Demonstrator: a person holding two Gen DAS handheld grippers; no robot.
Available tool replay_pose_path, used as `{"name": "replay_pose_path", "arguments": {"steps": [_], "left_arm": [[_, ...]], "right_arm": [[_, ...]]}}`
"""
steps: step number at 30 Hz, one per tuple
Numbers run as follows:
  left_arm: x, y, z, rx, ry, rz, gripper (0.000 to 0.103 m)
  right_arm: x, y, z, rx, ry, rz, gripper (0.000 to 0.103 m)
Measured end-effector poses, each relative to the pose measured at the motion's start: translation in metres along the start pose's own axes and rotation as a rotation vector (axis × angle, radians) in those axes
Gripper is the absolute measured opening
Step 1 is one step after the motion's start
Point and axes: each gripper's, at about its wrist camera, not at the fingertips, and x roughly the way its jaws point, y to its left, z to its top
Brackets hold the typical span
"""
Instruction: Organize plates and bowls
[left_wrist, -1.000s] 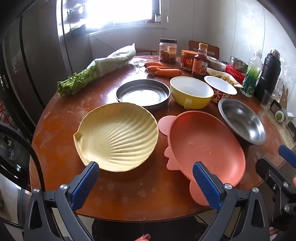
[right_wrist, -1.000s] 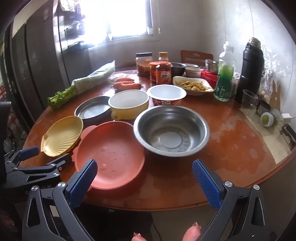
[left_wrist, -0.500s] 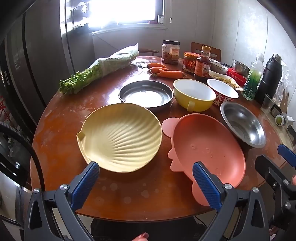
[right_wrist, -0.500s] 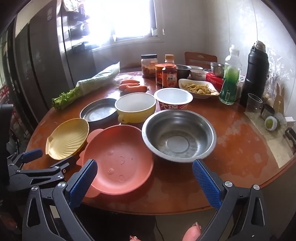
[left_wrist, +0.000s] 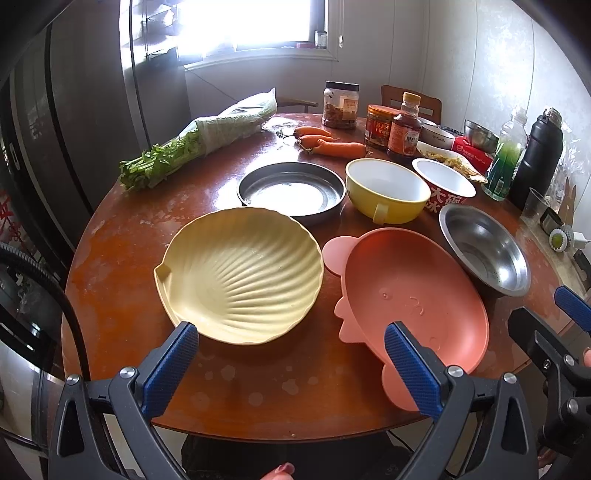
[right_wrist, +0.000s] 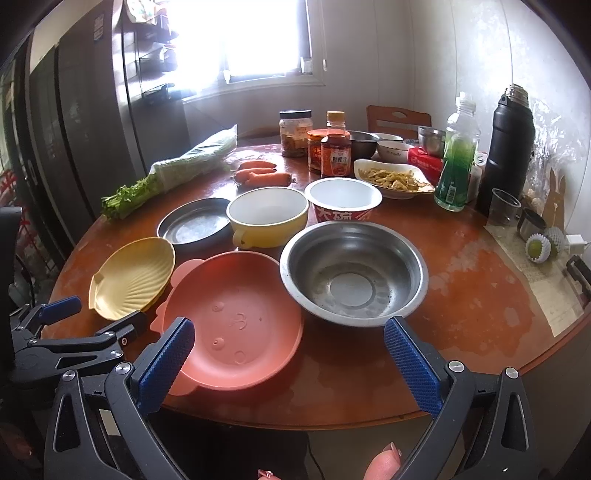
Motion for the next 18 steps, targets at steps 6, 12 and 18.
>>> {"name": "replay_pose_path", "arguments": {"steps": [6, 12, 18], "left_arm": [[0.0007, -0.0002, 0.0001, 0.001, 0.002, 0.000, 0.102], [0.0010, -0.0008, 0.0003, 0.000, 0.001, -0.001, 0.102], [-0.0002, -0.0004, 0.0019, 0.003, -0.001, -0.003, 0.102]], "right_arm": [[0.0003, -0.0002, 0.0007, -0.001, 0.000, -0.004, 0.102], [0.0020, -0.0007, 0.0033, -0.001, 0.010, -0.018, 0.103], [0.0015, -0.0001, 0.0043, 0.002, 0.010, -0.021, 0.103]]}}
